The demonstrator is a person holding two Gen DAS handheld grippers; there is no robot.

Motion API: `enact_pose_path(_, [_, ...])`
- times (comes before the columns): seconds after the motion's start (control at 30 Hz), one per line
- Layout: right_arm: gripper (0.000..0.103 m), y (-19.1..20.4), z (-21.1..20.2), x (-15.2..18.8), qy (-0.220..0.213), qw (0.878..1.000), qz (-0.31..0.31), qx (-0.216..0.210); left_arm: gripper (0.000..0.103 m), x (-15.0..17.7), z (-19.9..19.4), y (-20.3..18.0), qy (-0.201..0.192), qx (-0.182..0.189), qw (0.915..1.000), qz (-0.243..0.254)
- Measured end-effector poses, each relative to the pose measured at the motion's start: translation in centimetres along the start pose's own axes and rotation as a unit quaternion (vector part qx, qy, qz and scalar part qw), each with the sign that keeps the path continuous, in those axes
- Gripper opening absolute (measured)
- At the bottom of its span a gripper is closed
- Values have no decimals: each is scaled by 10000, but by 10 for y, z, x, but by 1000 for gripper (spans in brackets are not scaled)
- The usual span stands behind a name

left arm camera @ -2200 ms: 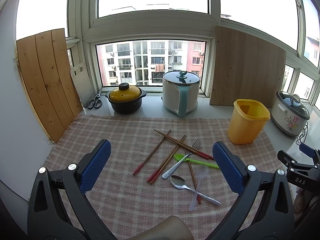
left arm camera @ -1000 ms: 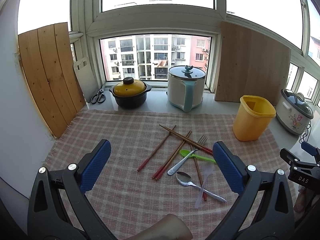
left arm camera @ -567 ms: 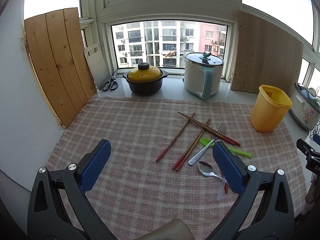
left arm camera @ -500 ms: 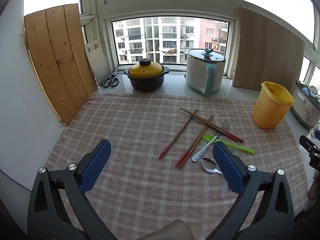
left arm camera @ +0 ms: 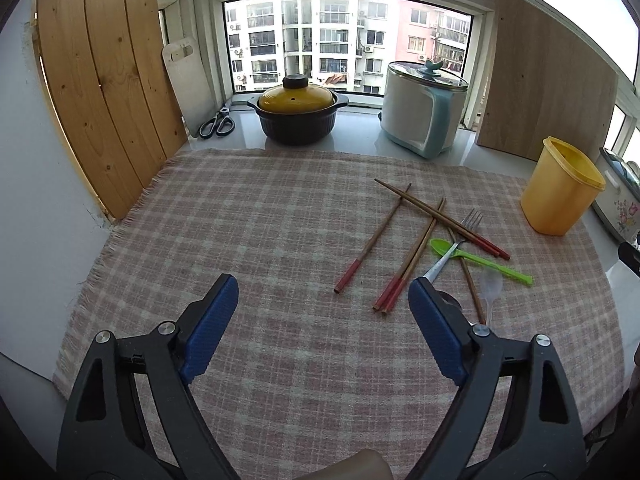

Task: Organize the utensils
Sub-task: 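Move the left tool down toward the steel spoon on the cloth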

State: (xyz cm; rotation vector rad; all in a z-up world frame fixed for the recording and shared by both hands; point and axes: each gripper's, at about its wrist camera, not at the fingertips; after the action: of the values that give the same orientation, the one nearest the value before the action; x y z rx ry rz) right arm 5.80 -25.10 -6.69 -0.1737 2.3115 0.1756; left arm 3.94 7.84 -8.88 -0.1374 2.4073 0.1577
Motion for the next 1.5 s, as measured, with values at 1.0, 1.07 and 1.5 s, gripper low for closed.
enact_pose_path(1.0, [63,9,109,-2,1812,9696,-853,-1408,41,19,68,-58,1239,1316,9834,-184])
enact_pose_path(1.07, [61,11,114,-3,1889,9656,-966,-1500,40,23,71,-65,1326,1357,9815,-254])
enact_pose_path(1.5, [52,13,131,2,2205,9493,-1252,-1857,38,31,95,-85,1673,1502,9727,-570])
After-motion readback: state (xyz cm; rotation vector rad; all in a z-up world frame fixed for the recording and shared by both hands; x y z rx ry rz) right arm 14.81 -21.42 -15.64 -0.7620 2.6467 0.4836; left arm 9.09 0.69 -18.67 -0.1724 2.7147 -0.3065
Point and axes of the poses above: each gripper's, at about its wrist camera, not at the fingertips, and z roughly the way its jaws point, y to its left, x to its underside, and after that the axes turned 7 degrees about -x, right-handed
